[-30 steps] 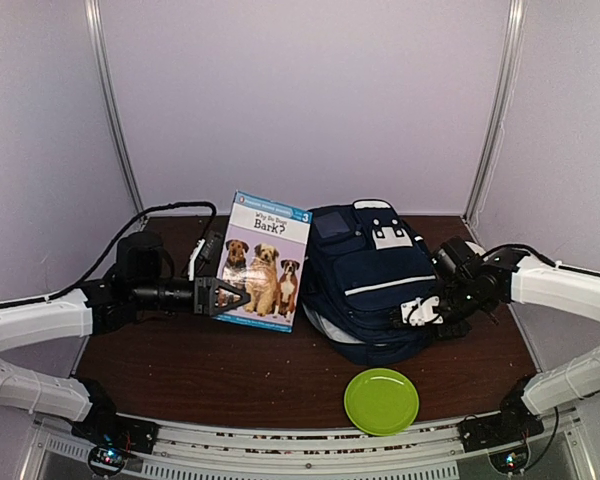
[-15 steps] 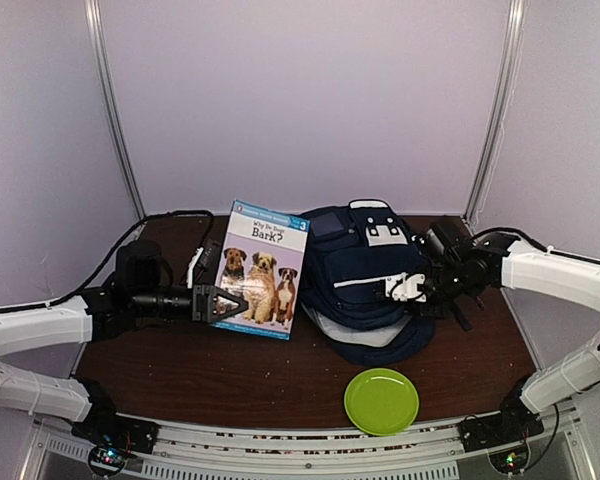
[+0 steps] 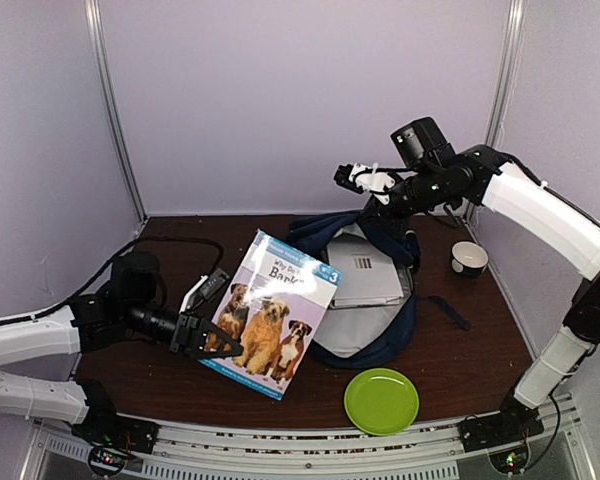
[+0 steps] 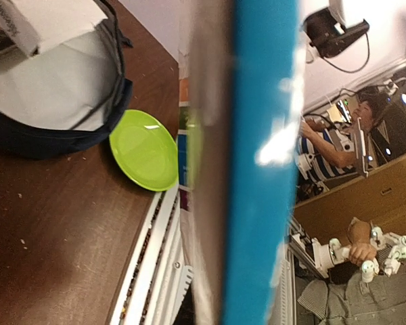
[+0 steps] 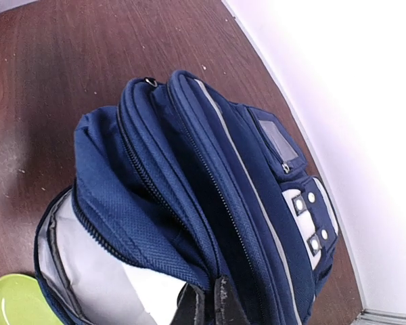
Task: Pack the student bag
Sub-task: Pick up the largest pocket of the bag from the student bag, then place the book in the largest pocket of the bag.
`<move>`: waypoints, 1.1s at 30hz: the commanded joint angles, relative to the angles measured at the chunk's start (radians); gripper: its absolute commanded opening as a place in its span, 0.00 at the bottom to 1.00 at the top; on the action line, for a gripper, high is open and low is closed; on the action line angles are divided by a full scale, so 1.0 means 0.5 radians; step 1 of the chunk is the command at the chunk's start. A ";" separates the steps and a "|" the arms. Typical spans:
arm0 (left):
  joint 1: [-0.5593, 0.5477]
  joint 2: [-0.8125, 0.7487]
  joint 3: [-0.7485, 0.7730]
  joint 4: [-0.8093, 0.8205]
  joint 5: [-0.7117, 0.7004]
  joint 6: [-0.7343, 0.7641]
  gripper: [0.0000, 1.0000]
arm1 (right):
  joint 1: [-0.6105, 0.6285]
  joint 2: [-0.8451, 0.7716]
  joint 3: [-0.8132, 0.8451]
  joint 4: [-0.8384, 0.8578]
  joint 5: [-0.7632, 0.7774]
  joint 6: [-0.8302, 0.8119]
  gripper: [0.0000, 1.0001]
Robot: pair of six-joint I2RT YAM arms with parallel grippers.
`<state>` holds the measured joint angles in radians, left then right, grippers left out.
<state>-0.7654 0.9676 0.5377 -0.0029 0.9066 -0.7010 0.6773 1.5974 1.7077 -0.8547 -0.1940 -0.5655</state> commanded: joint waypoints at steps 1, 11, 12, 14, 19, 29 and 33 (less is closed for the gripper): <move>-0.093 0.018 0.015 0.043 0.130 0.056 0.00 | 0.132 0.121 0.326 0.018 -0.121 0.159 0.00; -0.171 0.730 0.029 1.051 -0.063 -0.485 0.00 | 0.193 0.156 0.480 -0.086 -0.084 0.116 0.00; -0.172 0.818 0.060 1.100 -0.059 -0.518 0.00 | 0.192 0.123 0.434 -0.064 -0.090 0.117 0.00; -0.173 0.988 0.123 1.168 -0.059 -0.575 0.00 | 0.197 0.073 0.351 -0.035 -0.091 0.129 0.00; -0.166 1.354 0.270 1.517 -0.114 -0.863 0.00 | 0.220 -0.020 0.236 -0.042 -0.170 0.099 0.00; 0.018 2.111 0.931 2.005 -0.118 -1.394 0.00 | 0.277 -0.184 0.013 -0.041 -0.248 -0.014 0.00; 0.094 2.242 1.150 1.743 -0.136 -1.305 0.00 | 0.292 -0.204 -0.010 -0.058 -0.272 -0.050 0.00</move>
<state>-0.7635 2.0544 1.0134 0.8619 0.8524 -1.3575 0.7921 1.5730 1.6981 -0.9245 -0.2317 -0.5587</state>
